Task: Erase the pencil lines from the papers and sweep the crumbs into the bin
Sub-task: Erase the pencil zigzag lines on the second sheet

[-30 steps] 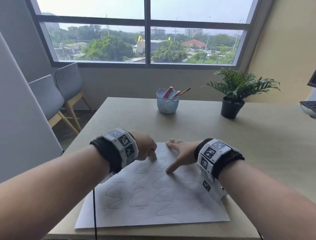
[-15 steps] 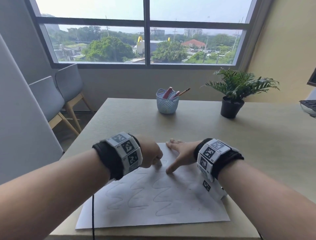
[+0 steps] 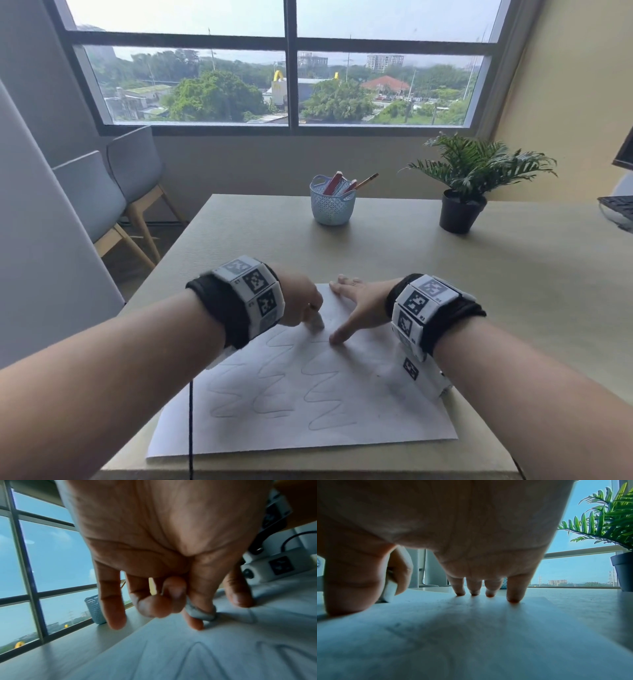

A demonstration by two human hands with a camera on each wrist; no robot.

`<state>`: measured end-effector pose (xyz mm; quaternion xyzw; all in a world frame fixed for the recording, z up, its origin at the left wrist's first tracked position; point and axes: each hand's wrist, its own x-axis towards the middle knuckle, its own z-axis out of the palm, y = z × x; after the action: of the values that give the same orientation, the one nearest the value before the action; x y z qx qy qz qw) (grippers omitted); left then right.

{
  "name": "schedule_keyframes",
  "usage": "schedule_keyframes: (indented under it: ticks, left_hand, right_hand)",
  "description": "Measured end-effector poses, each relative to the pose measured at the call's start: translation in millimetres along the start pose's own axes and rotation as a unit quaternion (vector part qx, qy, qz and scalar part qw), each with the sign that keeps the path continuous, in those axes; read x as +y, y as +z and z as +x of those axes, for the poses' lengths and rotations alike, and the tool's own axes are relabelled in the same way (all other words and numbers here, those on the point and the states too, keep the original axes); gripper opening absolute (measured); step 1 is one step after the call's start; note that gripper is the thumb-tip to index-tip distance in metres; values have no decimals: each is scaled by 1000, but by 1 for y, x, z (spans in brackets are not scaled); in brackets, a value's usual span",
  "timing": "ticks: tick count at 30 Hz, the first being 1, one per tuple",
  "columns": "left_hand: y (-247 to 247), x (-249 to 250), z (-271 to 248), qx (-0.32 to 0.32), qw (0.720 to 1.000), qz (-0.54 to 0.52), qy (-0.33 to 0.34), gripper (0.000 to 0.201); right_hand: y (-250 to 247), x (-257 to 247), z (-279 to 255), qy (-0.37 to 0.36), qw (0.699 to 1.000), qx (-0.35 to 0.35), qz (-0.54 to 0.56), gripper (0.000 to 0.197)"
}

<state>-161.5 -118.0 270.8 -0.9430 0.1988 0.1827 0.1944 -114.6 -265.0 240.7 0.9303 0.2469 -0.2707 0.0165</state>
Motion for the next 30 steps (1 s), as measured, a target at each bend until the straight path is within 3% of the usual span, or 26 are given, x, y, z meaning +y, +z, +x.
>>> schedule_keyframes:
  ticks: [15,20,26,30]
  left_hand:
    - [-10,7,6,26,999,7,-18,29]
    - [-6,17,-4,9,1000,-8,13,32]
    - [-13,13,6,28,999,8,-18,34]
    - [-6,17,-3,16,1000,-10,13,30]
  right_hand:
    - [0,1,0,1,1000,0,-1,114]
    - [0,1,0,-1,1000,-4,-7,114]
    - [0,1,0,-3,1000,1,2,113]
    - [0,0,-1,0,1000,-6,6,113]
